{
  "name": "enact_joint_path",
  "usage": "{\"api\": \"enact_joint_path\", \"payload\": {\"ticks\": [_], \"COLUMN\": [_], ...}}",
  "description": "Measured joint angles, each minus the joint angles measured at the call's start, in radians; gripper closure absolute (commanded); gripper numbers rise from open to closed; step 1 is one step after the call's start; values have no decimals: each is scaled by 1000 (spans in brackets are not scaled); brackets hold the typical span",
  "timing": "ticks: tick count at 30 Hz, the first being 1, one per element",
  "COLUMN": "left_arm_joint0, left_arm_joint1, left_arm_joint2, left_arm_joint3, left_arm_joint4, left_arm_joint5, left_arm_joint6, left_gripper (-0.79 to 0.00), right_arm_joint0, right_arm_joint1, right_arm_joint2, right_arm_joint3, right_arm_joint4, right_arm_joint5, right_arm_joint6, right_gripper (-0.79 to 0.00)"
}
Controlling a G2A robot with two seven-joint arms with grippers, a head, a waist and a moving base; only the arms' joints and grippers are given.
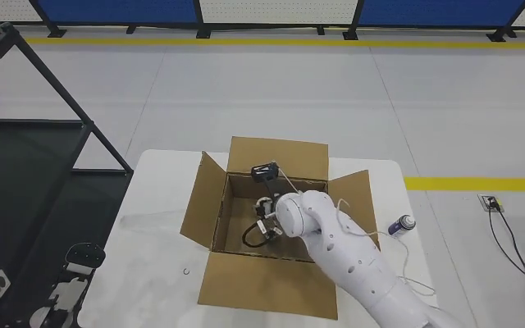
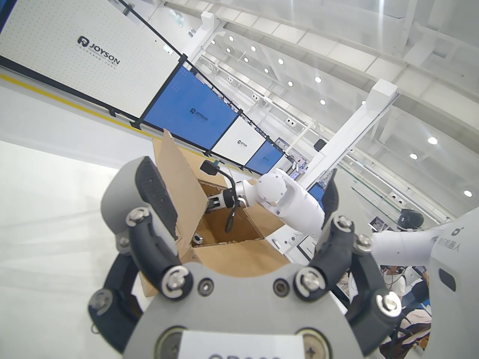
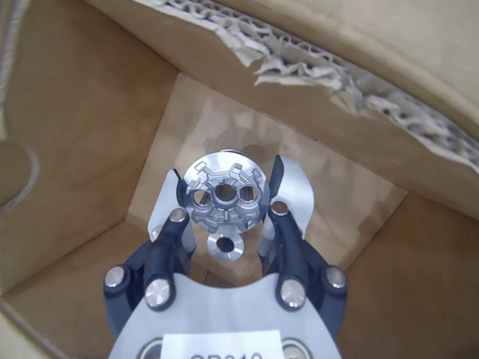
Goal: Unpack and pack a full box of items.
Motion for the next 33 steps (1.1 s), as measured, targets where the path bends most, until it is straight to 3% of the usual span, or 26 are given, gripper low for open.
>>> {"api": "enact_joint_path", "payload": {"ticks": [7, 13, 23, 28, 33], "left_arm_joint0": [0, 0, 0, 0, 0], "left_arm_joint1": [0, 0, 0, 0, 0], "left_arm_joint2": [0, 0, 0, 0, 0], "left_arm_joint3": [0, 0, 0, 0, 0], "left_arm_joint4": [0, 0, 0, 0, 0], "left_arm_joint5": [0, 0, 0, 0, 0], "left_arm_joint6": [0, 0, 0, 0, 0], "left_gripper": [-785, -785, -785, -785, -785], "right_arm_joint0": [-281, -456, -694, -841, -949], "right_arm_joint1": [86, 114, 132, 135, 137], "right_arm_joint2": [197, 314, 553, 698, 816], "right_arm_joint3": [-457, -713, -1007, -1078, -1093], "right_arm_joint4": [-115, -144, -86, -22, 28], "right_arm_joint5": [-55, -73, 2, 27, 59], "right_arm_joint6": [53, -18, -252, -404, -462], "right_gripper": [0, 0, 0, 0, 0]}}
